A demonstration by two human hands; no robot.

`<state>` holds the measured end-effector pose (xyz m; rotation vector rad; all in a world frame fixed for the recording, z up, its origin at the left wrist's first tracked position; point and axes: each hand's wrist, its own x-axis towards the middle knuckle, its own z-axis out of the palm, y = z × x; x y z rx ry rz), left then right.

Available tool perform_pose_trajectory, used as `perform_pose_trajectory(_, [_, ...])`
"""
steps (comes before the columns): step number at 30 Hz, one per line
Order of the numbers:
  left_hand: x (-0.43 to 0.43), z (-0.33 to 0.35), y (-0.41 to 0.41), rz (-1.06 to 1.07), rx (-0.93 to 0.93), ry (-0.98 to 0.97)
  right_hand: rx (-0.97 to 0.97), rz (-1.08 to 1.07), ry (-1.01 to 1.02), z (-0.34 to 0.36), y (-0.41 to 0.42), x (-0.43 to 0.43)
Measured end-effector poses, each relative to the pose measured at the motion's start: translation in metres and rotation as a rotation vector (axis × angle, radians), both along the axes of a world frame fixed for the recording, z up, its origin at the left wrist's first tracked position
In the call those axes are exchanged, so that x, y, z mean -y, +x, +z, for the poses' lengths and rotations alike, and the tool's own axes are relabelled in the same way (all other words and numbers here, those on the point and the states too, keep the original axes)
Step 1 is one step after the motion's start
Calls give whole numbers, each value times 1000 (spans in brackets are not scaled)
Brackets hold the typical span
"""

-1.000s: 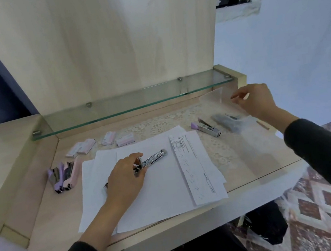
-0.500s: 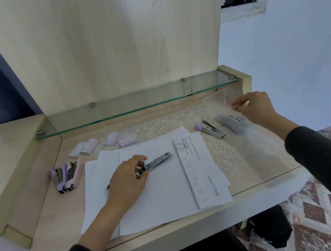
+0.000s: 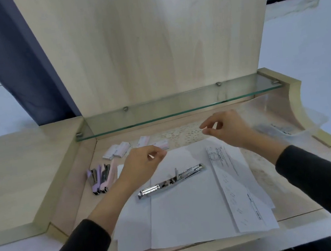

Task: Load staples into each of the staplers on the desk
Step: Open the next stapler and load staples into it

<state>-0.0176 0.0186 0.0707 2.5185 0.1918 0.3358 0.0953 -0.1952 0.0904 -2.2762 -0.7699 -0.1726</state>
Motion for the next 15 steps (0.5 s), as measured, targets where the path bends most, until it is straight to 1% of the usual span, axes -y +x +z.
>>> perform_pose_trajectory(3, [-17,-2,18,109,-12,51,-38,88,-61,-8,2,-30])
perform_pose_trajectory(6, [-27,-12,36,188,-49,13,-74,122,-135,-19,10,-56])
perform_pose_trajectory(9, [-28,-25,50,224,-59,-11,-112,140,-181,-29,19,-77])
perform_pose_trajectory(13, [-24,-43,58,259,5,-19,-138,156,-200,-40,32,-94])
perform_pose_trajectory(15, [-23,-49,59,287,55,-47,-146,158,-170,-45,35,-102])
